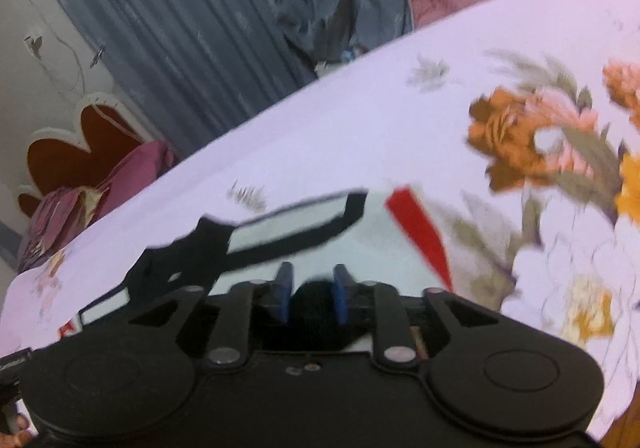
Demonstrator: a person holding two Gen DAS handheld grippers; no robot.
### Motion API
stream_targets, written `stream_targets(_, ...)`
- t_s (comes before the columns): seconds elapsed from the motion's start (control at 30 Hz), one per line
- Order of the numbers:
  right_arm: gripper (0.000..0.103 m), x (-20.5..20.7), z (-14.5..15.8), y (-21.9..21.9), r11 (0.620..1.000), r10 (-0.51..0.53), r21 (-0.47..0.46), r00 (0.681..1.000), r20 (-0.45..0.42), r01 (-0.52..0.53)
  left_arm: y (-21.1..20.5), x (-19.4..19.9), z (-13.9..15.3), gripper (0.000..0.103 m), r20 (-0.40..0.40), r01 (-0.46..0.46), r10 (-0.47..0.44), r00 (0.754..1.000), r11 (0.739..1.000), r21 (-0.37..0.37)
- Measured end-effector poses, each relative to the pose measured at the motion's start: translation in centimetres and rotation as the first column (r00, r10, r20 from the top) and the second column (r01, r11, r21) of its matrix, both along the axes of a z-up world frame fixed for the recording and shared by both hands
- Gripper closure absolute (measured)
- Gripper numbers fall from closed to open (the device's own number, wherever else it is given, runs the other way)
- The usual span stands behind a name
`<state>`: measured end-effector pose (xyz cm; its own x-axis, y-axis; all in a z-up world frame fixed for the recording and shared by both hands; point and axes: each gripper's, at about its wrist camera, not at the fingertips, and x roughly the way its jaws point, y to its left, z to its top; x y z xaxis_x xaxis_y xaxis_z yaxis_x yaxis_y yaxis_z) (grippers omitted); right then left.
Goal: Fold small clothes
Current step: 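Lift the hem with both tools and fold it over onto the black collar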
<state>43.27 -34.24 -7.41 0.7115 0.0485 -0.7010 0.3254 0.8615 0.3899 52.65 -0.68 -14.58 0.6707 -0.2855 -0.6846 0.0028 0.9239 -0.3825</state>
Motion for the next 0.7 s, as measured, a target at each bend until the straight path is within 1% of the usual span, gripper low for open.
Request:
stream_targets(0.03, 0.067, 0.1, 0.1, -0.1, 1.0, 0.007, -0.013, 1.0, 0.01, -0.007, 0.1, 0.0, 0.1, 0.061, 0.009, -0.007, 0.007, 1.0, 1.0, -0.003)
stream_targets(0.07, 0.067, 0.1, 0.3, -0.1, 0.999, 0.017, -0.029, 1.0, 0.019, -0.017, 0.4, -0.1, 0.4, 0.033, 0.036, -0.015, 0.015, 0.999, 1.0, 0.002)
stream_targets(0.1, 0.066, 0.1, 0.4, -0.1, 0.999, 0.024, -0.047, 0.999, 0.025, -0.023, 0.6, -0.3, 0.9, 0.022, 0.075, -0.029, 0.028, 0.997, 0.999, 0.018)
stream_targets(0.13, 0.063, 0.1, 0.5, -0.3, 0.998, 0.027, -0.056, 0.999, 0.031, -0.025, 0.8, -0.5, 1.3, 0.015, 0.101, -0.041, 0.038, 0.994, 0.999, 0.032)
stream_targets(0.17, 0.06, 0.0, 0.6, -0.5, 0.998, 0.029, -0.059, 0.999, 0.044, -0.026, 1.1, -0.6, 1.6, 0.015, 0.119, -0.04, 0.035, 0.992, 0.998, 0.043)
stream_targets(0.2, 0.054, -0.1, 0.6, -0.6, 0.997, 0.037, -0.063, 0.998, 0.052, -0.033, 1.3, -0.5, 1.7, 0.015, 0.118, -0.027, 0.021, 0.993, 0.998, 0.051)
stream_targets(0.3, 0.053, 0.4, 0.4, -0.5, 0.992, 0.096, -0.082, 0.995, 0.038, -0.092, 1.4, -0.6, 1.4, 0.015, 0.112, 0.019, -0.03, 0.993, 0.995, 0.094)
stream_targets(0.4, 0.053, 1.5, -0.5, 0.2, 0.981, 0.151, -0.121, 0.989, -0.011, -0.151, 0.7, -0.5, 0.5, 0.016, 0.083, 0.075, -0.088, 0.993, 0.986, 0.147)
stream_targets(0.43, 0.053, 1.7, -0.8, 0.6, 0.976, 0.164, -0.138, 0.986, -0.024, -0.165, 0.5, -0.3, 0.3, 0.017, 0.075, 0.088, -0.101, 0.992, 0.983, 0.16)
stream_targets(0.47, 0.053, 2.0, -1.1, 0.9, 0.971, 0.178, -0.152, 0.983, -0.039, -0.182, 0.2, -0.2, 0.0, 0.026, 0.072, 0.099, -0.113, 0.991, 0.98, 0.175)
stream_targets(0.5, 0.052, 2.2, -1.3, 1.2, 0.966, 0.194, -0.165, 0.98, -0.047, -0.199, -0.2, 0.0, -0.2, 0.033, 0.063, 0.112, -0.126, 0.99, 0.976, 0.189)
stream_targets(0.53, 0.054, 2.2, -1.3, 1.5, 0.96, 0.208, -0.183, 0.977, -0.051, -0.214, -0.4, 0.2, -0.4, 0.046, 0.049, 0.125, -0.137, 0.989, 0.973, 0.195)
stream_targets(0.57, 0.056, 2.3, -1.3, 1.9, 0.951, 0.222, -0.206, 0.973, -0.056, -0.229, -0.7, 0.3, -0.6, 0.054, 0.042, 0.129, -0.14, 0.989, 0.971, 0.202)
stream_targets(0.6, 0.062, 2.3, -1.3, 2.1, 0.943, 0.237, -0.228, 0.97, -0.061, -0.245, -0.9, 0.1, -0.7, 0.058, 0.046, 0.13, -0.143, 0.989, 0.968, 0.216)
stream_targets(0.63, 0.073, 2.3, -1.3, 2.3, 0.935, 0.251, -0.242, 0.966, -0.065, -0.26, -1.1, 0.0, -0.7, 0.074, 0.048, 0.139, -0.153, 0.987, 0.965, 0.223)
stream_targets(0.67, 0.079, 2.4, -1.3, 2.4, 0.93, 0.267, -0.245, 0.961, -0.068, -0.275, -1.2, 0.0, -0.7, 0.093, 0.039, 0.151, -0.163, 0.986, 0.964, 0.22)
stream_targets(0.7, 0.086, 2.4, -1.3, 2.4, 0.927, 0.273, -0.246, 0.959, -0.072, -0.282, -1.4, 0.0, -0.8, 0.097, 0.036, 0.156, -0.168, 0.985, 0.963, 0.219)
